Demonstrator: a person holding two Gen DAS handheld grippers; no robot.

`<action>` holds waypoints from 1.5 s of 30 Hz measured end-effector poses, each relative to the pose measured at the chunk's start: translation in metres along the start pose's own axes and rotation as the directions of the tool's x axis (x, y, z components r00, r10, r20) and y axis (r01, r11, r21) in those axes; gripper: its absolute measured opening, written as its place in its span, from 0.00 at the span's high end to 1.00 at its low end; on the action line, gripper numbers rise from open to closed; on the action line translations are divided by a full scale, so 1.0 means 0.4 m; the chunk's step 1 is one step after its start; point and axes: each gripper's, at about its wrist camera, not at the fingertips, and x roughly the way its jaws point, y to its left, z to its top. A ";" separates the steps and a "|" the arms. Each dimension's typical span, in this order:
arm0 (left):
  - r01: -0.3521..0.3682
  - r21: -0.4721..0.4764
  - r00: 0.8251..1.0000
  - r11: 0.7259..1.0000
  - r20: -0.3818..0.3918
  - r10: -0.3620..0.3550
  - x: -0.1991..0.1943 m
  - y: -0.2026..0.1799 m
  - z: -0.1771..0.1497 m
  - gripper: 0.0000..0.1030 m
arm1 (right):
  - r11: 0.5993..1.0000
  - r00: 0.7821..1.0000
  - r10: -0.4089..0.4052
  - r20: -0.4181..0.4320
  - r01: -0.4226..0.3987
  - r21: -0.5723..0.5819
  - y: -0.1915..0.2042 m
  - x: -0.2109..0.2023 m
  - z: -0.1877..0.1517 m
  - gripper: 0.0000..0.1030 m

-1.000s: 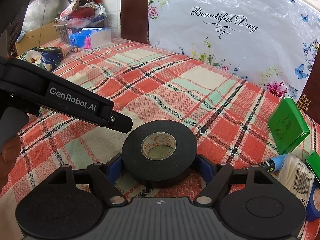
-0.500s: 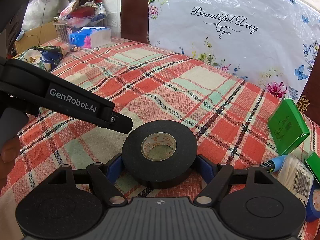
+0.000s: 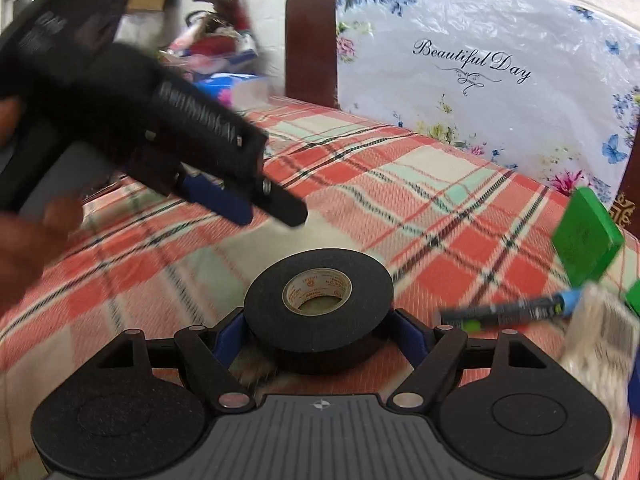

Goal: Organize objects

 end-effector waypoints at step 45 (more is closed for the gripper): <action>0.318 0.665 0.948 0.676 -0.200 -0.249 0.200 -0.905 -0.172 0.64 | 0.682 0.740 -0.671 0.056 0.585 0.439 -0.374 -0.542 -0.211 0.24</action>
